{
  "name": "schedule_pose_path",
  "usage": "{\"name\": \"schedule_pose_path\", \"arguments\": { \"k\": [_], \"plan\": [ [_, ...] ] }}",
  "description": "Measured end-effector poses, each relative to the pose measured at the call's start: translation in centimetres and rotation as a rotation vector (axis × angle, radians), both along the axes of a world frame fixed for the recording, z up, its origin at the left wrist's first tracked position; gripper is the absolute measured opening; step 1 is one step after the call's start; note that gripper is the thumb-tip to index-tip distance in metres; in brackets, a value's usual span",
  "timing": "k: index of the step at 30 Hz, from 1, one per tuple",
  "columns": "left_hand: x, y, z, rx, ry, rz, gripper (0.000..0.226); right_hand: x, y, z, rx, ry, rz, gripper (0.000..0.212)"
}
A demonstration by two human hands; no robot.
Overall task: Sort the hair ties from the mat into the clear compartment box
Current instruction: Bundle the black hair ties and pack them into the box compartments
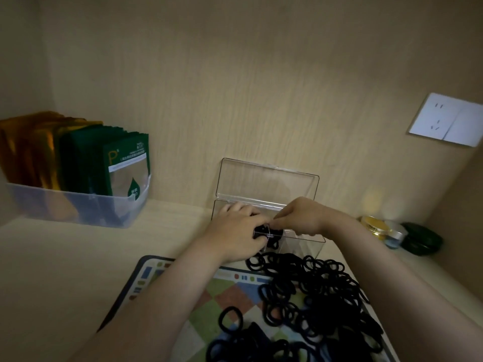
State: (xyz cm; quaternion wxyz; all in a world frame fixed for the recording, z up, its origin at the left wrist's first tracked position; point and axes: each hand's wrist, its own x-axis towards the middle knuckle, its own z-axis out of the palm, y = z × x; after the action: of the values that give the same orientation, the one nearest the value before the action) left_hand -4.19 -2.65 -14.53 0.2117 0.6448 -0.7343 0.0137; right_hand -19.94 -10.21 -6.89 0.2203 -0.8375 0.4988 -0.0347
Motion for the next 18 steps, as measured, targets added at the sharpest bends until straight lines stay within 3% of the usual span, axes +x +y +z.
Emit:
{"name": "schedule_pose_path", "arguments": {
  "k": [2,7,11,18],
  "plan": [
    [0.0,0.1,0.0,-0.020,0.031,-0.008,0.046,-0.8,0.4,-0.4,-0.085,-0.048,0.055,0.021],
    [-0.2,0.2,0.0,-0.033,0.049,-0.007,0.045,-1.3,1.7,-3.0,-0.506,0.179,0.238,0.034],
    [-0.3,0.4,0.1,-0.038,0.029,-0.009,0.046,-1.4,2.1,-3.6,-0.583,0.387,0.292,0.041],
    [-1.1,1.6,1.8,-0.129,0.016,0.003,0.042,-3.7,2.7,-2.4,-0.422,-0.037,0.203,0.038]
  ]
}}
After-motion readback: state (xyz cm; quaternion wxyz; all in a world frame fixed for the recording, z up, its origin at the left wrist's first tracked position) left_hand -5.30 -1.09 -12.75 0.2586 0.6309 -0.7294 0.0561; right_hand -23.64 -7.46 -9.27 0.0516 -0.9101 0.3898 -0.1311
